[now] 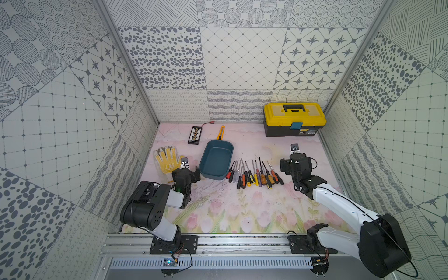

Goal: Take out the screwdriver from the storage box
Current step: Reset both arms

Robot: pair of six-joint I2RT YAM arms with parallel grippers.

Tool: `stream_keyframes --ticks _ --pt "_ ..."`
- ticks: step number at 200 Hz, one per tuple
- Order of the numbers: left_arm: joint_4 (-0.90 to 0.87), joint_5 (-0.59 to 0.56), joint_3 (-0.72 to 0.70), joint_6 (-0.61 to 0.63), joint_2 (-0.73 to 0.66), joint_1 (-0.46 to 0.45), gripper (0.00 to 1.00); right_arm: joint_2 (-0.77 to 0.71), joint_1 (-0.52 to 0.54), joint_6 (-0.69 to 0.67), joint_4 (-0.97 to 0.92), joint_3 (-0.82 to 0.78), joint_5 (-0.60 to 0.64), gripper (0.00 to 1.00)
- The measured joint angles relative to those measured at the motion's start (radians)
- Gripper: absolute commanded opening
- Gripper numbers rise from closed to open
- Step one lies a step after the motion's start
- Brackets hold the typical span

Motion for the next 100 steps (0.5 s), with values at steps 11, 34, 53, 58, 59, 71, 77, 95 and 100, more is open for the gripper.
stream_keyframes --ticks 11,34,53,58,59,71,77,95,100 --pt "0.006 0.007 0.013 0.000 0.005 0.005 0.99 -0.005 -0.003 -0.008 0.042 -0.023 -0.002 0.99" --pt "-0.006 0.018 0.048 0.000 0.006 0.011 0.99 -0.028 -0.018 -0.030 0.144 -0.082 -0.008 0.99" --pt "-0.013 0.021 0.063 0.000 0.007 0.014 0.99 -0.032 -0.037 -0.051 0.213 -0.122 -0.029 0.99" --pt "-0.013 0.021 0.065 0.000 0.008 0.014 0.99 -0.032 -0.039 -0.056 0.225 -0.130 -0.035 0.99" --pt "-0.013 0.021 0.066 0.000 0.008 0.014 0.99 -0.032 -0.039 -0.056 0.227 -0.131 -0.035 0.99" --pt "-0.015 0.021 0.069 0.000 0.008 0.014 0.99 -0.032 -0.043 -0.068 0.256 -0.147 -0.044 0.99" --pt "-0.015 0.021 0.069 0.000 0.008 0.014 0.99 -0.032 -0.045 -0.073 0.273 -0.156 -0.049 0.99" --pt "-0.018 0.021 0.070 0.000 0.008 0.014 0.99 -0.031 -0.051 -0.077 0.335 -0.190 -0.066 0.99" --pt "-0.018 0.021 0.070 0.000 0.008 0.014 0.99 -0.031 -0.053 -0.077 0.352 -0.200 -0.070 0.99"
